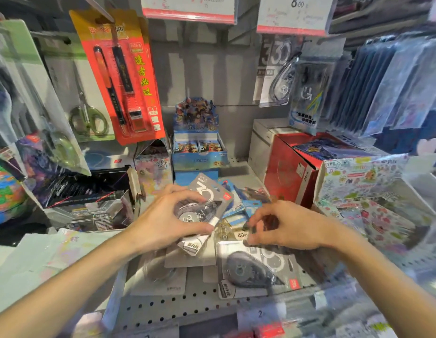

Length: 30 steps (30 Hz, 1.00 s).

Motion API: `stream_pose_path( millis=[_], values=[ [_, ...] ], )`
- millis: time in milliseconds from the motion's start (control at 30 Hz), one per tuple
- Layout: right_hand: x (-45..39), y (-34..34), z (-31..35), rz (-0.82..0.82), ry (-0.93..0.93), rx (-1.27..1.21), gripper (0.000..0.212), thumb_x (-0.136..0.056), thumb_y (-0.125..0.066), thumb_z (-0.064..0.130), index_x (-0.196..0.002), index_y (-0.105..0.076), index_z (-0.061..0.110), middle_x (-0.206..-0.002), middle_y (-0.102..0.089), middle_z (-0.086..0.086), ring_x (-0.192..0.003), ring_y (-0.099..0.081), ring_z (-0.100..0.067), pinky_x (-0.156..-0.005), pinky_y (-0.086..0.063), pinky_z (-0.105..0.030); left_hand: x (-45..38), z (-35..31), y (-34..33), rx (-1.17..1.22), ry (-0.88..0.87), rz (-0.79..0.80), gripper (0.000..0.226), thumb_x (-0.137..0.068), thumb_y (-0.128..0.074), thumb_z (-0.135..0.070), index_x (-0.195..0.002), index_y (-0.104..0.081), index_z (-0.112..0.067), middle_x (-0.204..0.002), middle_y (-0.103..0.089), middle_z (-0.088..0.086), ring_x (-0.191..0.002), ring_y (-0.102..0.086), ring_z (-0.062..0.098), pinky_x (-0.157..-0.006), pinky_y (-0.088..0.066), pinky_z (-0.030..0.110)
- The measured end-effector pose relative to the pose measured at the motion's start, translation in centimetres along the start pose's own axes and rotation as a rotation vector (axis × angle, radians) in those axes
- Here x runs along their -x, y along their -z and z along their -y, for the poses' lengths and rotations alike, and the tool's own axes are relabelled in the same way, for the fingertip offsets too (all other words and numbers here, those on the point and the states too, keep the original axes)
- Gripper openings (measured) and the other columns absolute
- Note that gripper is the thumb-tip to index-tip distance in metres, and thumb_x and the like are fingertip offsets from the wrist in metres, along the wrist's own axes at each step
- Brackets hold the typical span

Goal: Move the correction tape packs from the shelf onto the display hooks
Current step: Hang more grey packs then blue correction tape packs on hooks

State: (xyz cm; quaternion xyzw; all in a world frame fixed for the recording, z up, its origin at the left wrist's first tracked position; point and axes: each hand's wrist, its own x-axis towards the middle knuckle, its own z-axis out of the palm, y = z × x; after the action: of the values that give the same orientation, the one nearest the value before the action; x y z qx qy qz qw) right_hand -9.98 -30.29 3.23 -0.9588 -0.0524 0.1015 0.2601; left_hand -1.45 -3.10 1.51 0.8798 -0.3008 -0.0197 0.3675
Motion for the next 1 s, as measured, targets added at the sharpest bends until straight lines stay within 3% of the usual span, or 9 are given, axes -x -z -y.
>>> stream_pose_path(
  millis=[100,200,300,367,467,633,800,900,1000],
  values=[
    [0.9,-0.4,-1.0,0.024,-0.032,0.099,0.042,-0.084,-0.079,0.053,-0.116,-0.074,0.026,-0.107,-0.073,-0.003,-0.097,-0.069,-0.021,-0.093,-0.054,-0.041,0.1,-0.2,-0.3,-0.004,0.0,0.004,0.06,-0.065,-0.09,-0.052,-0.12,-0.07,-0.038,-0.127,-0.058,-0.015,-0.124,-0.05,0.002,-0.097,-0.034,0.01],
    [1.3,-1.0,-1.4,0.012,-0.023,0.12,0.036,-0.086,-0.081,0.04,-0.116,-0.072,0.022,-0.114,-0.067,-0.002,-0.105,-0.065,-0.021,-0.097,-0.05,-0.038,0.2,-0.2,-0.3,0.011,-0.006,0.026,0.054,-0.07,-0.088,-0.049,-0.119,-0.071,-0.036,-0.124,-0.06,-0.014,-0.119,-0.052,0.002,-0.095,-0.035,0.008],
    [1.6,-1.0,-1.5,-0.029,0.001,-0.016,0.023,-0.085,-0.083,0.026,-0.106,-0.072,0.021,-0.106,-0.071,0.0,-0.094,-0.068,-0.019,-0.087,-0.054,-0.029,0.2,-0.1,-0.2,0.071,-0.012,0.018,0.039,-0.076,-0.086,-0.039,-0.113,-0.074,-0.034,-0.119,-0.063,-0.009,-0.114,-0.055,-0.001,-0.089,-0.034,0.001],
    [1.9,-0.8,-1.4,-0.032,0.016,-0.162,0.019,-0.086,-0.082,0.017,-0.101,-0.071,0.019,-0.095,-0.073,-0.001,-0.08,-0.07,-0.02,-0.082,-0.057,-0.036,0.2,0.0,-0.1,0.124,0.0,0.008,0.031,-0.079,-0.086,-0.031,-0.109,-0.075,-0.032,-0.116,-0.068,-0.008,-0.11,-0.058,-0.005,-0.088,-0.035,0.003],
    [2.1,-0.5,-1.0,-0.058,0.072,-0.23,0.017,-0.088,-0.082,0.014,-0.101,-0.072,0.016,-0.095,-0.076,-0.012,-0.087,-0.072,-0.037,-0.086,-0.057,-0.049,0.5,0.1,0.2,0.169,0.029,0.008,0.024,-0.08,-0.086,-0.028,-0.101,-0.075,-0.032,-0.111,-0.073,-0.015,-0.105,-0.061,-0.011,-0.091,-0.039,0.01],
    [1.7,0.7,0.0,-0.109,0.147,-0.347,0.013,-0.09,-0.08,0.018,-0.101,-0.077,0.023,-0.084,-0.079,0.003,-0.068,-0.069,-0.012,-0.065,-0.053,-0.022,0.7,-0.6,0.6,0.175,0.005,0.023,0.01,-0.086,-0.081,-0.023,-0.091,-0.077,-0.03,-0.101,-0.07,-0.012,-0.085,-0.063,-0.011,-0.077,-0.041,0.02],
    [-0.4,1.5,1.4,-0.229,0.184,-0.464,0.017,-0.085,-0.085,0.022,-0.1,-0.082,0.029,-0.086,-0.082,-0.001,-0.073,-0.072,-0.045,-0.067,-0.06,-0.052,0.4,-1.4,1.2,0.235,0.008,0.054,0.032,-0.099,-0.061,-0.007,-0.089,-0.082,-0.03,-0.104,-0.061,-0.005,-0.096,-0.059,-0.006,-0.086,-0.039,0.008],
    [-1.7,1.7,2.1,-0.29,0.179,-0.5,0.022,-0.082,-0.088,0.024,-0.1,-0.079,0.031,-0.077,-0.079,0.004,-0.044,-0.06,-0.023,-0.045,-0.051,-0.034,0.4,-1.2,1.9,0.386,0.031,0.038,0.033,-0.1,-0.06,-0.012,-0.083,-0.084,-0.026,-0.109,-0.066,-0.004,-0.107,-0.063,0.009,-0.099,-0.044,0.021],
    [-2.9,1.6,2.9,-0.381,0.153,-0.516,0.033,-0.079,-0.09,0.025,-0.108,-0.074,0.03,-0.096,-0.08,0.004,-0.058,-0.067,-0.008,-0.047,-0.049,-0.019,0.4,-0.6,2.2,0.335,-0.003,0.013,0.011,-0.086,-0.081,-0.022,-0.084,-0.082,-0.033,-0.097,-0.065,-0.02,-0.102,-0.067,0.005,-0.1,-0.045,0.022]
  ],
)
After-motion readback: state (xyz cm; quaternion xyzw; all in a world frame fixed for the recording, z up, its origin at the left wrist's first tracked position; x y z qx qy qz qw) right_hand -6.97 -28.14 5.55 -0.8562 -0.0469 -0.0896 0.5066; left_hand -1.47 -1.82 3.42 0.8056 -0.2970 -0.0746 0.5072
